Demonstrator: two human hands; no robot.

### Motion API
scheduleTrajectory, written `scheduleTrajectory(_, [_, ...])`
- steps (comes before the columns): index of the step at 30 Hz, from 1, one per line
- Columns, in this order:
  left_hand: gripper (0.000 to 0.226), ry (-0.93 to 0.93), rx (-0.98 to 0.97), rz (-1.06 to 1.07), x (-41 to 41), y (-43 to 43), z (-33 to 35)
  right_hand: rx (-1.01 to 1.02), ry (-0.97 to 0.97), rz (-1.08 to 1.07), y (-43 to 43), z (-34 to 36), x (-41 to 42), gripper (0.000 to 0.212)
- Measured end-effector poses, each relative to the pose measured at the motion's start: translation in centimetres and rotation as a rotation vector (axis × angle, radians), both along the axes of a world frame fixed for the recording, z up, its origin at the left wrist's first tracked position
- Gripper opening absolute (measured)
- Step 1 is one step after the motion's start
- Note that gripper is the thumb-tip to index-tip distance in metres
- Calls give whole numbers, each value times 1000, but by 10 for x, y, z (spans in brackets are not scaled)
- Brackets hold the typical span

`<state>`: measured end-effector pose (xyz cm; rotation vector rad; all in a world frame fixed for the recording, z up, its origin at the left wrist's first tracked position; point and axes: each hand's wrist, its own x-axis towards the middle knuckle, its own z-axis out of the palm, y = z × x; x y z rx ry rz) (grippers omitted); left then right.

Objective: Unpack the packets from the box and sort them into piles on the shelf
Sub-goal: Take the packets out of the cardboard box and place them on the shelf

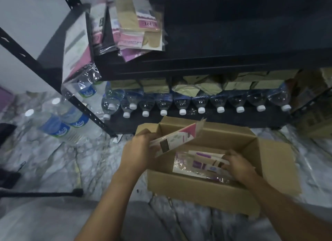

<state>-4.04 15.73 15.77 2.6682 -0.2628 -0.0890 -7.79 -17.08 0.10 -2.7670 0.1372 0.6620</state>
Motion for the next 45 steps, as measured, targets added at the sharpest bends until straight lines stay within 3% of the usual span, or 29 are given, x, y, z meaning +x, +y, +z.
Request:
scheduleTrajectory(8, [23, 25, -16, 15, 9, -5, -11, -202, -9, 94, 3, -18, -6, 40])
scheduleTrajectory(12, [23, 31, -25, -6, 14, -8, -16, -283, 59, 41, 6, -28, -6, 57])
scheduleTrajectory(17, [22, 55, -41, -10, 17, -7, -22, -337, -3, -35, 9, -34, -6, 74])
scheduleTrajectory(23, [21, 68, -60, -12, 19, -13, -19, -217, 136, -178, 11, -37, 2, 61])
scheduleTrajectory(26, [37, 79, -61, -8, 19, -18, -15, -131, 196, -124, 11, -42, 3, 54])
scheduleTrajectory(31, [60, 102, -76, -14, 19, -20, -15, -160, 190, -54, 11, -45, 7, 53])
scheduleTrajectory(35, [42, 97, -60, -13, 19, -21, -15, -191, 148, 5, 9, -46, 9, 47])
scheduleTrajectory(39, [41, 91, -74, -10, 21, -20, -16, -110, 199, 24, 8, -46, 11, 29])
scheduleTrajectory(45, [31, 65, -80, -32, 21, -21, -19, -52, 243, 48, 11, -53, 12, 60])
